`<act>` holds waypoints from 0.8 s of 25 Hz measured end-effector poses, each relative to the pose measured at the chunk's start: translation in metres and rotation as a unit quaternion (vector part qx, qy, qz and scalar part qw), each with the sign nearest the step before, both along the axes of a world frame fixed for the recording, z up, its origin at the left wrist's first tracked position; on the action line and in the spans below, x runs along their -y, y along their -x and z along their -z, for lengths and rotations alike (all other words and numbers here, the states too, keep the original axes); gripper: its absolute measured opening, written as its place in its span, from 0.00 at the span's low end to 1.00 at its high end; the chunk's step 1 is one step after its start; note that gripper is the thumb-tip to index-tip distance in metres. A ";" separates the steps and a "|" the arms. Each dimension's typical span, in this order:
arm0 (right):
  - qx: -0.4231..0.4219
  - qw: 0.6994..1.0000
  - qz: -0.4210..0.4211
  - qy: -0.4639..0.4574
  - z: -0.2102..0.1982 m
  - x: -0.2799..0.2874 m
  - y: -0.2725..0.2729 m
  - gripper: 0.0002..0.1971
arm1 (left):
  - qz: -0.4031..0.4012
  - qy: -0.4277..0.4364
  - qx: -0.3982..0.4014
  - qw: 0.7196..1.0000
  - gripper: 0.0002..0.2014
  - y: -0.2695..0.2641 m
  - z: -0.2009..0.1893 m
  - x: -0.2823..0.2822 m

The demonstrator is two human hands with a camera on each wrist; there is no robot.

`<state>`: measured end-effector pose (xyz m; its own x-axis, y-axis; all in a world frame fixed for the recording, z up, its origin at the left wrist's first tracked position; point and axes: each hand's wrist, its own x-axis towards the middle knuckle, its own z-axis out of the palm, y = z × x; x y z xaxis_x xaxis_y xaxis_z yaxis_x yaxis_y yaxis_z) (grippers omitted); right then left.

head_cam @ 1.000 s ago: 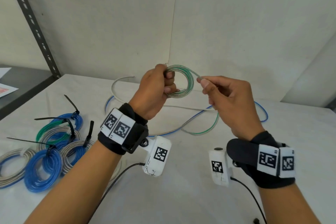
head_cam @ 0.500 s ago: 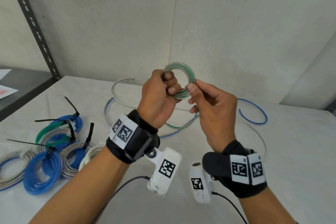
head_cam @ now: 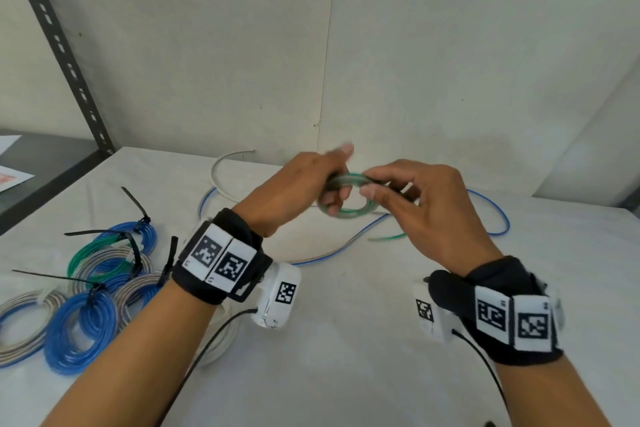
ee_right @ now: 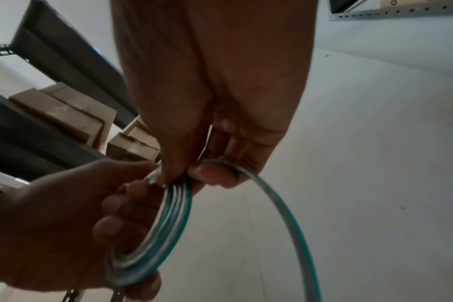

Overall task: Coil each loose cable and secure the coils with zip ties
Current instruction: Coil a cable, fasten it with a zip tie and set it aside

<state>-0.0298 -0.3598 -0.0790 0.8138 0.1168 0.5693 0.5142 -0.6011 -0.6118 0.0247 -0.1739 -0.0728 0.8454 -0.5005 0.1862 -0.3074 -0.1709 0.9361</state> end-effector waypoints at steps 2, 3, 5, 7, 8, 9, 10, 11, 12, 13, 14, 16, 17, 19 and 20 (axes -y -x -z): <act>-0.010 0.999 -0.014 0.038 0.000 0.000 0.001 0.04 | 0.017 -0.052 0.013 0.998 0.26 0.005 0.002 -0.001; -0.012 0.999 -0.013 0.036 0.001 0.000 0.000 0.04 | 0.017 -0.055 0.022 0.998 0.25 0.007 0.002 0.001; -0.011 1.000 -0.006 -0.016 0.001 -0.002 0.000 0.05 | -0.005 -0.020 0.026 0.999 0.25 0.007 0.003 0.004; 0.025 0.996 0.018 -0.089 0.000 0.000 -0.002 0.06 | -0.042 0.084 -0.015 0.995 0.25 0.001 -0.002 0.000; 0.048 0.991 0.034 -0.116 -0.002 0.001 -0.002 0.06 | -0.050 0.147 -0.045 0.987 0.24 -0.003 -0.006 -0.003; 0.064 0.987 0.043 -0.143 -0.003 0.003 -0.003 0.06 | -0.051 0.202 -0.072 0.975 0.23 -0.005 -0.010 -0.007; 0.069 0.982 0.044 -0.171 -0.004 0.002 -0.002 0.06 | -0.051 0.244 -0.096 0.964 0.23 -0.006 -0.013 -0.009; 0.067 0.978 0.036 -0.197 -0.004 0.000 -0.002 0.06 | -0.049 0.283 -0.119 0.951 0.22 -0.006 -0.016 -0.010; 0.054 0.974 0.023 -0.218 -0.003 -0.005 -0.002 0.06 | -0.044 0.320 -0.144 0.935 0.22 -0.006 -0.017 -0.011; 0.037 0.971 0.008 -0.235 -0.001 -0.011 -0.002 0.05 | -0.032 0.352 -0.169 0.920 0.22 -0.004 -0.018 -0.011; 0.021 0.969 -0.005 -0.244 0.000 -0.017 -0.002 0.05 | -0.019 0.374 -0.189 0.908 0.23 -0.004 -0.018 -0.010; 0.003 0.969 -0.017 -0.247 0.006 -0.026 -0.001 0.05 | -0.001 0.398 -0.215 0.892 0.25 -0.002 -0.019 -0.009; -0.003 0.968 -0.022 -0.251 0.008 -0.029 -0.001 0.05 | 0.000 0.405 -0.220 0.888 0.26 -0.002 -0.019 -0.009; -0.012 0.959 -0.039 -0.281 0.010 -0.033 0.000 0.04 | -0.002 0.415 -0.219 0.883 0.25 -0.002 -0.018 -0.008; -0.015 0.953 -0.047 -0.298 0.011 -0.036 0.000 0.04 | 0.000 0.422 -0.220 0.880 0.25 -0.002 -0.018 -0.007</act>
<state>-0.0300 -0.3243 -0.0901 0.8322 -0.1476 0.5345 0.5262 -0.0938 -0.8452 0.0266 -0.1666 -0.0552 0.9285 -0.3411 0.1469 0.1161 0.6421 0.7578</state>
